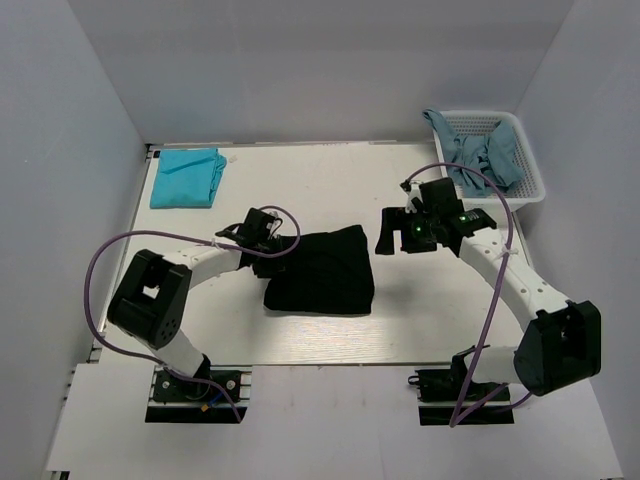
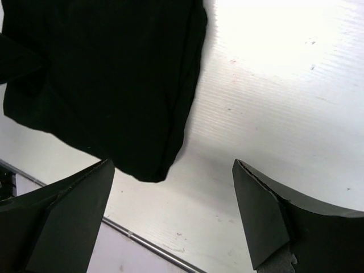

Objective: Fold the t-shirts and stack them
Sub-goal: Put the neatly folded tshirt into the corner of the board with the left arm

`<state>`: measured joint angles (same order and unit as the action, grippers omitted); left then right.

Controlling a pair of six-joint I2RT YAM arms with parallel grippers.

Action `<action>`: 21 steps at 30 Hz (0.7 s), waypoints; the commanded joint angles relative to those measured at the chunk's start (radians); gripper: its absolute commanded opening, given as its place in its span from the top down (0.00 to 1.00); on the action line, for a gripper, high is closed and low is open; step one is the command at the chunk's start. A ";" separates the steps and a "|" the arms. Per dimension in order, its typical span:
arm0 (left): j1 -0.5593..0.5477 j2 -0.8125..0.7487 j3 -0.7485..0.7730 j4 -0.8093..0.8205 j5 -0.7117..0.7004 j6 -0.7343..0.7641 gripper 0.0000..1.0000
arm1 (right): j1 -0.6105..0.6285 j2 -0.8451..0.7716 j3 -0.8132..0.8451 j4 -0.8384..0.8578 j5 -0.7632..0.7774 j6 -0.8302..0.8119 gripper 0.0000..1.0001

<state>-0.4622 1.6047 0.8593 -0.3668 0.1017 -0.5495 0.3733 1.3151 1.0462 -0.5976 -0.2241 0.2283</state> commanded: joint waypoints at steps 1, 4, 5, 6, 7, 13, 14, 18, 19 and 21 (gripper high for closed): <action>-0.009 0.023 -0.036 0.043 0.071 0.052 0.63 | -0.004 -0.040 0.057 -0.033 0.072 -0.021 0.10; -0.018 0.014 0.024 0.069 0.041 0.077 1.00 | -0.005 -0.054 0.066 -0.027 0.100 -0.041 0.10; -0.018 0.014 0.056 0.045 0.020 0.077 1.00 | -0.007 -0.060 0.066 -0.025 0.101 -0.044 0.10; -0.007 0.026 0.096 0.013 -0.018 0.089 1.00 | -0.007 -0.071 0.067 -0.024 0.101 -0.044 0.10; 0.003 0.026 0.171 -0.045 -0.034 0.089 1.00 | -0.010 -0.071 0.069 -0.024 0.120 -0.044 0.10; 0.013 -0.084 0.323 -0.075 -0.128 0.304 1.00 | -0.010 -0.076 0.057 -0.030 0.218 -0.041 0.10; 0.013 -0.094 0.342 -0.075 -0.140 0.337 1.00 | -0.010 -0.074 0.055 -0.030 0.221 -0.043 0.10; 0.033 -0.094 0.479 -0.130 -0.128 0.517 1.00 | -0.010 -0.074 0.038 -0.024 0.287 -0.041 0.10; 0.033 -0.080 0.506 -0.150 -0.128 0.581 1.00 | -0.008 -0.068 0.038 -0.022 0.295 -0.043 0.10; 0.054 -0.069 0.569 -0.178 -0.157 0.634 1.00 | -0.008 -0.062 0.046 -0.033 0.324 -0.037 0.10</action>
<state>-0.4355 1.5703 1.3354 -0.5049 -0.0154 -0.0814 0.3676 1.2644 1.0775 -0.6304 0.0292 0.1982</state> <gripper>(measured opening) 0.151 0.904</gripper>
